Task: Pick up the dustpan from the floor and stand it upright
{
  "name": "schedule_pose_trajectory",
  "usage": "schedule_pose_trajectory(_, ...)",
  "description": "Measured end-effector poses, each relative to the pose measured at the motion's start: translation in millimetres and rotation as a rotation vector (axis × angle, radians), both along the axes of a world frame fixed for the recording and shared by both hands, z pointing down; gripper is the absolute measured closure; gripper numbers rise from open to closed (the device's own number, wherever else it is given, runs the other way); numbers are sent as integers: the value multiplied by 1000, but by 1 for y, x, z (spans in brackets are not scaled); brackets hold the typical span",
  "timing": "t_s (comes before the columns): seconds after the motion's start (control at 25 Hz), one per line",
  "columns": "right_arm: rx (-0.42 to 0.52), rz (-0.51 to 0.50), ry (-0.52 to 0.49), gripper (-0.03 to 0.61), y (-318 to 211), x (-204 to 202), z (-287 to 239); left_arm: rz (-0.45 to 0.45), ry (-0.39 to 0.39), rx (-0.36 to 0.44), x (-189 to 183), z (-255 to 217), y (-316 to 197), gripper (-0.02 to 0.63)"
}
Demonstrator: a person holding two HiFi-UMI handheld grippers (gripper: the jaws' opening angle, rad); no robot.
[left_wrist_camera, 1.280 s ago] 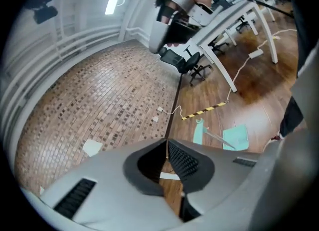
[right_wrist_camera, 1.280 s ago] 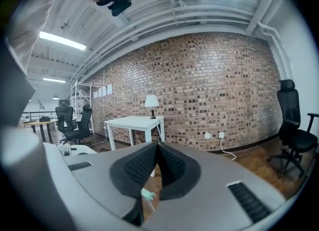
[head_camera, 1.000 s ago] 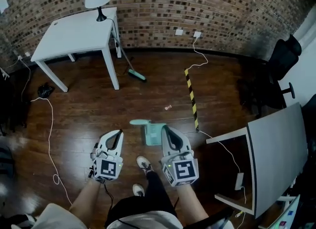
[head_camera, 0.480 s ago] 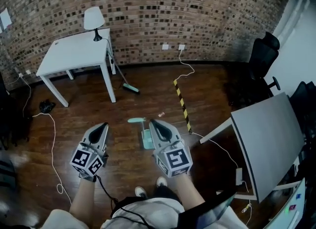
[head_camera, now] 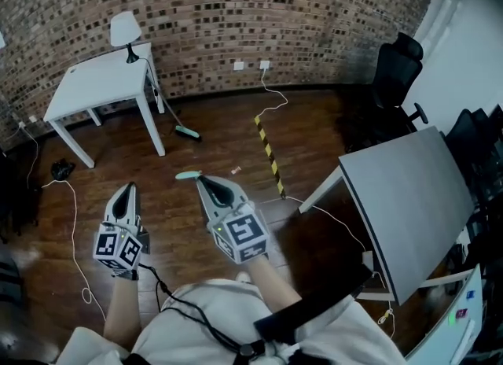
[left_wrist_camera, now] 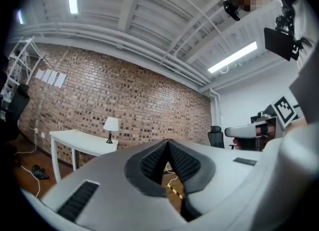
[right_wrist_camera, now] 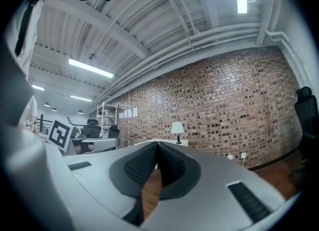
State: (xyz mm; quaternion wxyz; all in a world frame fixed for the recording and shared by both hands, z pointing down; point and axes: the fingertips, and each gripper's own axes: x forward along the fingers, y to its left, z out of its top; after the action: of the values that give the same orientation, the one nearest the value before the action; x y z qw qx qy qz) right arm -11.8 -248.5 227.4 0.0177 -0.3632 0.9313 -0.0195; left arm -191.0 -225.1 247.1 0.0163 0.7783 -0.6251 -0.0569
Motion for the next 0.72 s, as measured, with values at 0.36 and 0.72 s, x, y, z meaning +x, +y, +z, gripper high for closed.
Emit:
schedule_pose_trajectory(0.36, 71, 37, 15, 572, -10, 34, -30, -53, -73, -4, 7, -10, 13, 604)
schedule_pose_trajectory(0.72, 13, 126, -1, 572, 0, 56, -25, -34, -138, 11, 2, -15, 43, 603)
